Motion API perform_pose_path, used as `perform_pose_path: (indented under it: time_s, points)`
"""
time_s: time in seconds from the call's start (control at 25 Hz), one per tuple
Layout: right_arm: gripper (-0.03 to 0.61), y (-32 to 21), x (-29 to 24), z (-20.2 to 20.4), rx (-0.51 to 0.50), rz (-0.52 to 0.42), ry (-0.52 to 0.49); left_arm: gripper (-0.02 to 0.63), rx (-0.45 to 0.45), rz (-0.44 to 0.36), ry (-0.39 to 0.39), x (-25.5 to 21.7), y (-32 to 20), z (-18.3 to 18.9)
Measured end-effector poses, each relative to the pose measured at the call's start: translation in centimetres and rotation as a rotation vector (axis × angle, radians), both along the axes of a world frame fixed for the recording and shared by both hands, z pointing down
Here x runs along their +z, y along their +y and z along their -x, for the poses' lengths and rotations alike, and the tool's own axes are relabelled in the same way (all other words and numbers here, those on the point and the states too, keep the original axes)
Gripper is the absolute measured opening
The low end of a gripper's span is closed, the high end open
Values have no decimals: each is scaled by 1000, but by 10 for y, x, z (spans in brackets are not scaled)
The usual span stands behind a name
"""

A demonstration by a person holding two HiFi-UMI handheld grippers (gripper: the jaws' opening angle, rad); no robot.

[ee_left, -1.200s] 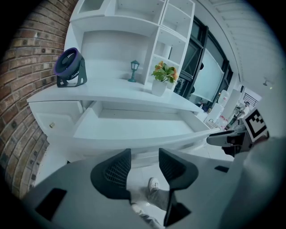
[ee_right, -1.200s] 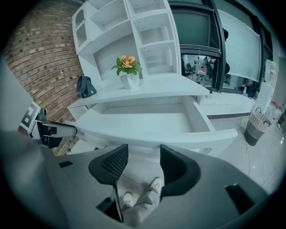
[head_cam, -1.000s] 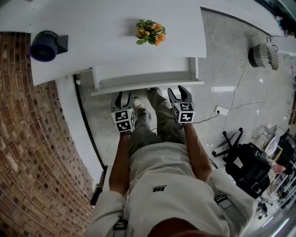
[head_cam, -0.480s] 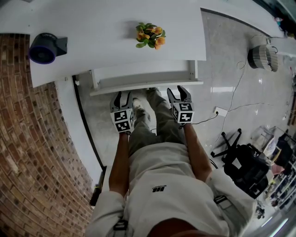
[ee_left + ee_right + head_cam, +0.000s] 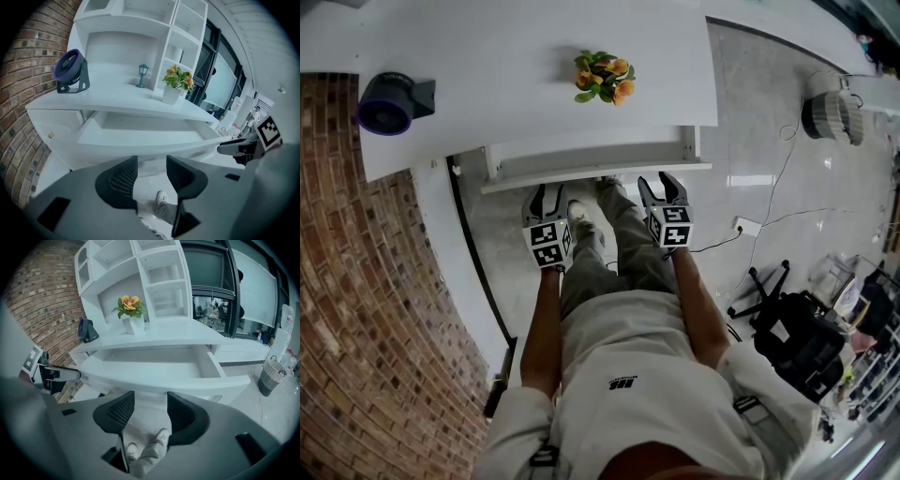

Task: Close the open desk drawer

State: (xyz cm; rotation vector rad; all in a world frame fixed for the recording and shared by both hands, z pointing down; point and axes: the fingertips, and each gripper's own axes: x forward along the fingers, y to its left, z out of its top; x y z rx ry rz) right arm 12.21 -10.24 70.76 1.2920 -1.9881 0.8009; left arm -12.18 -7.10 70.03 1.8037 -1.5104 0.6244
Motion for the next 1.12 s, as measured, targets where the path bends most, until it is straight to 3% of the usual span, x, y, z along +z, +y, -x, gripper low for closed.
perform_pose_path:
  time_s: [1.12]
  points:
    - [219,-30,5,1,30,-9,-26,201,-4,-14,-4,0,-28,3]
